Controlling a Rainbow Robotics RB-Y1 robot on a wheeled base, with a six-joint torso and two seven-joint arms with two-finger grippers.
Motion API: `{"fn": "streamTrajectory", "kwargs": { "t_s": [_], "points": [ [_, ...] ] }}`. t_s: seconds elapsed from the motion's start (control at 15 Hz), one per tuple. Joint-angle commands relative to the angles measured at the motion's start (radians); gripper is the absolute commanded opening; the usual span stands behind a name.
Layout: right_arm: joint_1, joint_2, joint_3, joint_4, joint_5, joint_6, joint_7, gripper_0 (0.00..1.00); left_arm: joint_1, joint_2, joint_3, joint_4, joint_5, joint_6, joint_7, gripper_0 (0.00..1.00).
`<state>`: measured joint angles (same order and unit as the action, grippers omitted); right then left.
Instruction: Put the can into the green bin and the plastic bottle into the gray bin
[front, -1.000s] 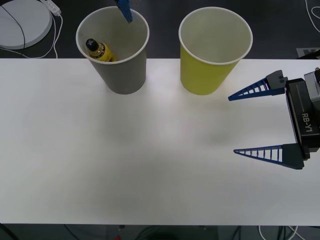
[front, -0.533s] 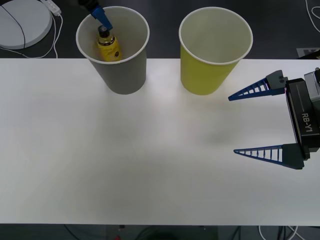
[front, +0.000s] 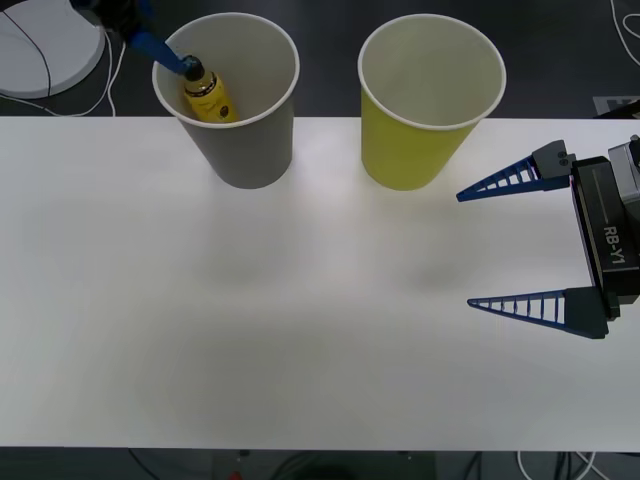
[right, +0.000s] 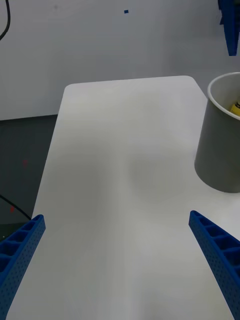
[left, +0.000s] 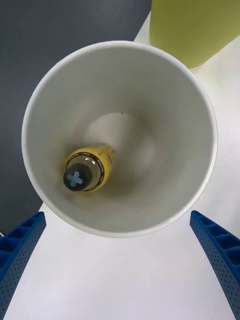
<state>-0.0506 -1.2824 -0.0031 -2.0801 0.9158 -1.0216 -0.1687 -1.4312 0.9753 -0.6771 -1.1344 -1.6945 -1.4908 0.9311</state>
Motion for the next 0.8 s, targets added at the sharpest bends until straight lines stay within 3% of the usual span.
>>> {"fn": "streamTrajectory", "kwargs": {
  "t_s": [0.07,0.4,0.8],
  "points": [
    [0.0,0.0,0.0,0.0,0.0,0.0,0.0,1.0,0.063,0.056,0.024,-0.077,0.026,0.024,0.0,1.0],
    [0.0,0.0,0.0,0.0,0.0,0.0,0.0,1.0,0.169,0.14,0.054,-0.208,0.07,0.067,0.0,1.0],
    [0.0,0.0,0.0,0.0,0.0,0.0,0.0,1.0,0.436,0.151,0.312,-0.373,0.059,0.073,-0.015,1.0]
  ]
}}
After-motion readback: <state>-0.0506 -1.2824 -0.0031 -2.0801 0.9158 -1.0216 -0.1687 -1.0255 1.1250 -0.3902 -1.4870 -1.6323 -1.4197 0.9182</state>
